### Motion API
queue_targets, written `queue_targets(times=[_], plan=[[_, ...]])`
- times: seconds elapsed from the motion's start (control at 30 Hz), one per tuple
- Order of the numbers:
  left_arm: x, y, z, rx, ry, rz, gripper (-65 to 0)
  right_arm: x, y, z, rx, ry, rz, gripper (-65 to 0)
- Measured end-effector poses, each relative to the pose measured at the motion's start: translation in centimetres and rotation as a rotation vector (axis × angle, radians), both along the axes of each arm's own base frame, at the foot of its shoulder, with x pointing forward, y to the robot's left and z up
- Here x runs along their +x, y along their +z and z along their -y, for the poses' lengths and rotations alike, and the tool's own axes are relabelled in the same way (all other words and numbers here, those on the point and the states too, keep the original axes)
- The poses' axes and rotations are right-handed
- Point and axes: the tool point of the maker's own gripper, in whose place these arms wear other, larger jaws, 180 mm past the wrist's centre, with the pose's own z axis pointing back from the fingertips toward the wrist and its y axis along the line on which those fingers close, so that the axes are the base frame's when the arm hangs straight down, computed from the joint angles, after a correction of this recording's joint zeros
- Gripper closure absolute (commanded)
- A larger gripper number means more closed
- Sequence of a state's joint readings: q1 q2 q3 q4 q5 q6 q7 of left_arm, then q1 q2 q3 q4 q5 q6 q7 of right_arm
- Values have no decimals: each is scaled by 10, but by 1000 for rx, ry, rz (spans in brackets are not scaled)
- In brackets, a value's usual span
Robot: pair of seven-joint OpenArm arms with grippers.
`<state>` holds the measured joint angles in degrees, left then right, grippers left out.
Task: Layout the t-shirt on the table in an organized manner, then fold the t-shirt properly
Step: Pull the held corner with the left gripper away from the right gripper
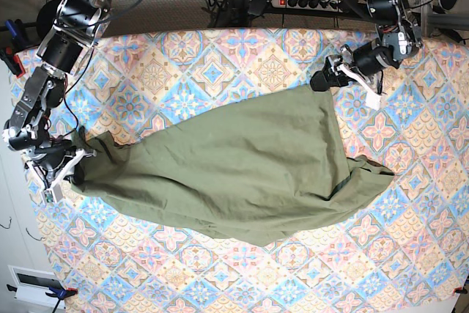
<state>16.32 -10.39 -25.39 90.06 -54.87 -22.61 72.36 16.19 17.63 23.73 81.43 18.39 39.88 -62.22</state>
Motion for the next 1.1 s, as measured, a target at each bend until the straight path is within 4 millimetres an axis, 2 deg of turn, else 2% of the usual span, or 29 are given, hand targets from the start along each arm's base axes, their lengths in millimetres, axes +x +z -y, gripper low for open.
queue_targets(times=[0.2, 0.37, 0.4, 0.43, 0.53, 0.57, 0.67, 0.77, 0.87, 0.93, 1.03, 1.1], plan=[[9, -11, 11, -94, 50, -2, -415, 0, 0, 0, 1, 1, 1, -7], [14, -11, 24, -129, 69, 11, -397, 0, 0, 0, 0, 0, 1, -7], [16, -10, 25, -133, 70, 14, -368, 0, 0, 0, 0, 0, 1, -7], [19, -9, 28, -135, 68, 18, -305, 0, 0, 0, 0, -1, 1, -7], [19, -14, 39, -140, 55, -9, -61, 0, 0, 0, 0, 0, 1, -7], [16, -19, 37, -102, 39, -27, 0, 0, 0, 0, 0, -1, 0, -7], [21, -15, 38, -122, 47, -12, 0, 0, 0, 0, 0, 1, 1, -7], [20, 2, 40, -97, 13, 22, 0, 0, 0, 0, 0, -1, -1, -7], [27, 42, 41, -91, -42, 134, 0, 1, 1, -2, 6, 4, 6, -7], [36, 61, 32, -60, -55, 197, 0, 0, 0, 1, 2, -3, 1, -7], [43, 75, 15, 2, -71, 237, 0, 0, 2, 2, -3, -5, 4, -7], [47, 84, 1, 2, -36, 263, 0, 2, 11, -1, -15, 6, 29, -7]])
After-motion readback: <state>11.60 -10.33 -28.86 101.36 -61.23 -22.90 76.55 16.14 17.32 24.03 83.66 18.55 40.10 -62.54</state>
